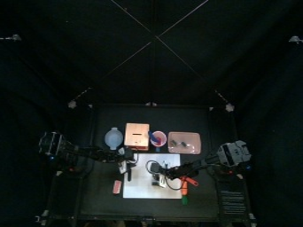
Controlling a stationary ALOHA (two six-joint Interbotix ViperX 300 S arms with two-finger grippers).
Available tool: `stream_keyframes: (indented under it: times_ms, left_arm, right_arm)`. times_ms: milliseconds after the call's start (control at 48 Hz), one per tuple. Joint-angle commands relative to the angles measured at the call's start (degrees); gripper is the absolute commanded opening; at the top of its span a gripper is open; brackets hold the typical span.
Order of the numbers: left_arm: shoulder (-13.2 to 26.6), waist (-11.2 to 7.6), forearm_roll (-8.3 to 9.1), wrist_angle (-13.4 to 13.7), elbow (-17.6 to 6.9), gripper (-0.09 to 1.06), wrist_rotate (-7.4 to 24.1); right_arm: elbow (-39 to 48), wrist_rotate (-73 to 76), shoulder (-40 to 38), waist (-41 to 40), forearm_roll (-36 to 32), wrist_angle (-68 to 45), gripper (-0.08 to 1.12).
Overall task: Place sushi on board then cut the sushi with the knife then place the pieces on the plate
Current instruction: Place the 4 sushi pieces on the plate
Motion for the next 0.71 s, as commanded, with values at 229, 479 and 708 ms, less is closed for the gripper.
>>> stream_keyframes:
  times_ms: [229, 479, 708]
  left_arm:
    - [-0.26, 0.18, 0.0, -0.18, -0.53, 0.75, 0.0]
    - [-0.26, 0.18, 0.09, -0.18, -0.44, 0.75, 0.0]
    - [-0.26, 0.18, 0.18, -0.18, -0.62, 0.75, 0.0]
  right_arm:
    - [-0.53, -0.18, -2.99, -1.14, 0.0, 0.7, 0.55]
    - [6.15, 0.18, -14.68, -5.01, 0.7, 8.61, 0.55]
    - [15.38, 0.18, -26.28, -12.66, 3.43, 16.08, 0.56]
